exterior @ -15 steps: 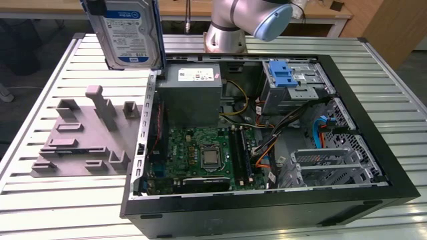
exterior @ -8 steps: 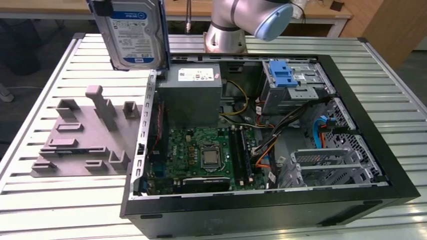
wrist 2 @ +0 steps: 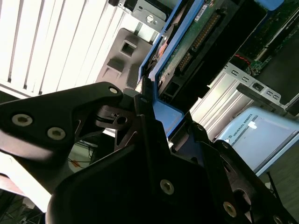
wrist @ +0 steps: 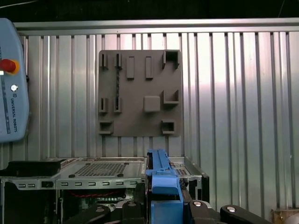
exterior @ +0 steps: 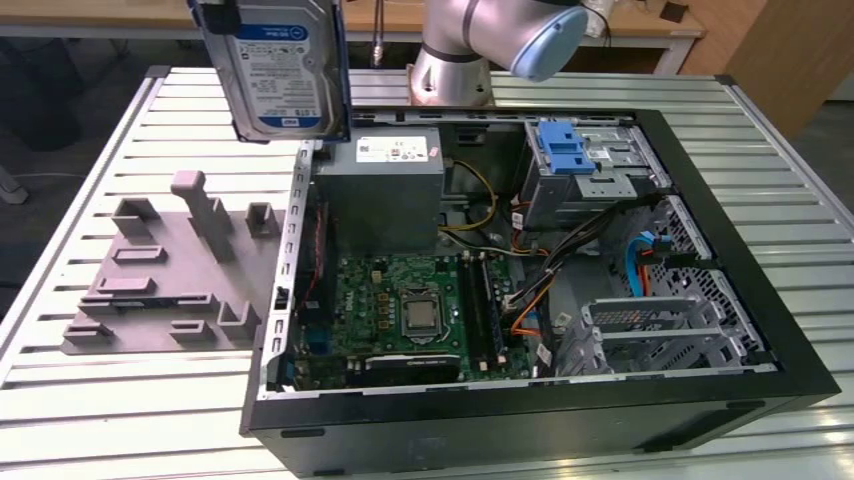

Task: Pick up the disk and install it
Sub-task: 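Pick up the disk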

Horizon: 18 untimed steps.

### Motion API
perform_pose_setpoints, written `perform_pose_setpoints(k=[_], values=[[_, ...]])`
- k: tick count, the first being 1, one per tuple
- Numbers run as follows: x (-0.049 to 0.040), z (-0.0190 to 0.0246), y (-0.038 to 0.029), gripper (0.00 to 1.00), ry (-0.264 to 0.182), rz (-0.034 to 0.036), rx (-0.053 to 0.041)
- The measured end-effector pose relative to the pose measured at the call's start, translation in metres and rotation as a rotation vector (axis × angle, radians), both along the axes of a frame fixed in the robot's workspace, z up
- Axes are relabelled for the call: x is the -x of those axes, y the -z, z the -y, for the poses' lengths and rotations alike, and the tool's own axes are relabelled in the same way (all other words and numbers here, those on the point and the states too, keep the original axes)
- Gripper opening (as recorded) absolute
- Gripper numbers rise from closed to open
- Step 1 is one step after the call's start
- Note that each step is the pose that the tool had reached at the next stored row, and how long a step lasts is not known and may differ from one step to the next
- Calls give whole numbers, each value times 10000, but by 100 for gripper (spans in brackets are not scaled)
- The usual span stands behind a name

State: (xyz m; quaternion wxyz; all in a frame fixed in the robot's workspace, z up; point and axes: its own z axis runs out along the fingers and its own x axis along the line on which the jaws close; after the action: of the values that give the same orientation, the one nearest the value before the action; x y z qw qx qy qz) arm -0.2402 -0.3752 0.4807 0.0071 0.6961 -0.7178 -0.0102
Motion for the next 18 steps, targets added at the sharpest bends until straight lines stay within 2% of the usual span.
perform_pose_setpoints(k=[18], values=[[-258,54,0,36,0,-5,0]])
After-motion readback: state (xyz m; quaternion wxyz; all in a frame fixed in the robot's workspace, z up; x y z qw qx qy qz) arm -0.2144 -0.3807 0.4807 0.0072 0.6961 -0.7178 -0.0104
